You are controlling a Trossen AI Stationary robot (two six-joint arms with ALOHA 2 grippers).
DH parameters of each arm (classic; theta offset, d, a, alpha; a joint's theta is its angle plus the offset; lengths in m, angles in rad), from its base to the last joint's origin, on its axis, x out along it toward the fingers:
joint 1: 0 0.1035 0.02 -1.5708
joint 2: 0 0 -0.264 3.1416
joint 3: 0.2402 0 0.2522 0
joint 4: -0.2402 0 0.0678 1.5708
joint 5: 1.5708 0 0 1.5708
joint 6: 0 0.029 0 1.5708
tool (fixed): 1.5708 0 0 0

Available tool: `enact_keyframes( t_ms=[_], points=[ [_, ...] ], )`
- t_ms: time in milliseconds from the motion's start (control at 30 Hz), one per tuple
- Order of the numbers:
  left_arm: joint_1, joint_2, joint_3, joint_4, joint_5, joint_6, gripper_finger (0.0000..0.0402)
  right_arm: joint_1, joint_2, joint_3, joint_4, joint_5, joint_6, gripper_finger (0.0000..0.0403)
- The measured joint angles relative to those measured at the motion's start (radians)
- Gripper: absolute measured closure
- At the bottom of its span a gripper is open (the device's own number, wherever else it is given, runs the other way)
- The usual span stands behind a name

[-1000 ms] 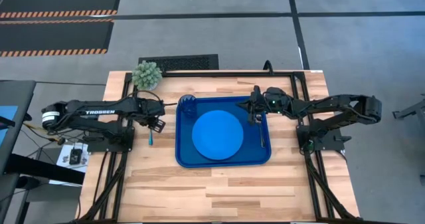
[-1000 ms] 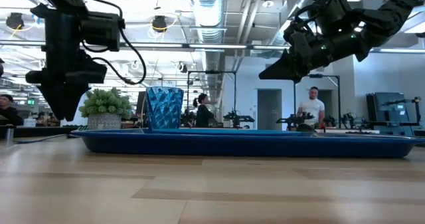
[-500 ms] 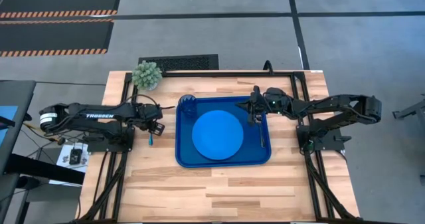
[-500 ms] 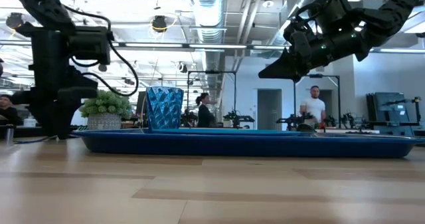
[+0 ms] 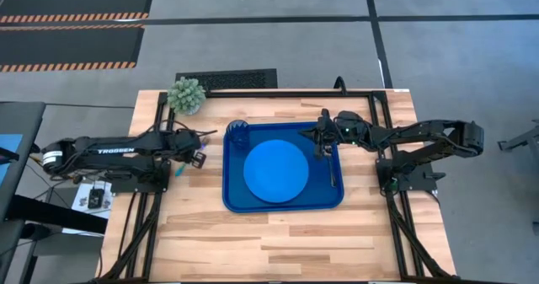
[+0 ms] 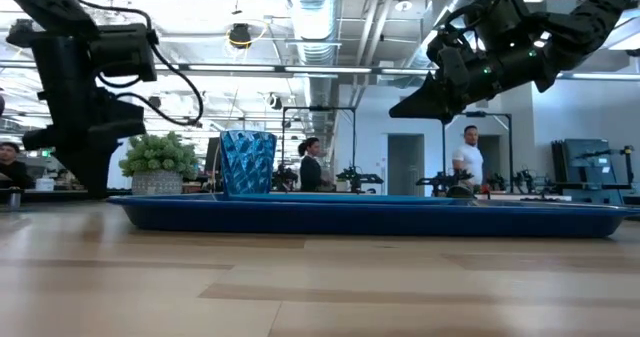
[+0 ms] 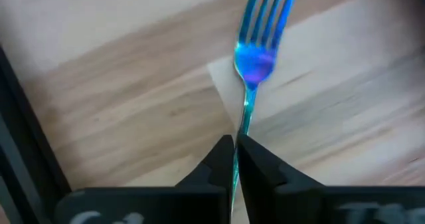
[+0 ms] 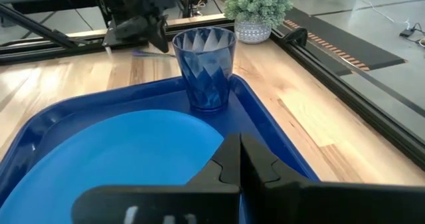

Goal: Pick and place plate/cup/fork/spoon on tray
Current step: Put the blue fork on the blue tray to the left of the black spoon

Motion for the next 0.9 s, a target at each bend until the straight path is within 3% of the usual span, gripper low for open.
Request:
enact_keyframes(
  t_ms=[267,467,667,900],
  points=[
    [-0.030,-0.130,0.002,-0.019,-0.057,-0.034,0.0401,0.000,0.000,0.000,-0.001,0.000,0.001,0.0392],
    [-0.076,-0.173,0.002,-0.026,-0.038,-0.050,0.0399,0.000,0.000,0.000,-0.001,0.000,0.001,0.0392],
    [-0.078,-0.117,0.003,-0.031,0.015,-0.050,0.0357,0.000,0.000,0.000,-0.001,0.000,0.001,0.0392],
    [-0.078,0.016,0.003,0.015,-0.046,0.004,0.0301,0.000,0.000,0.000,-0.001,0.000,0.000,0.0392]
  ],
)
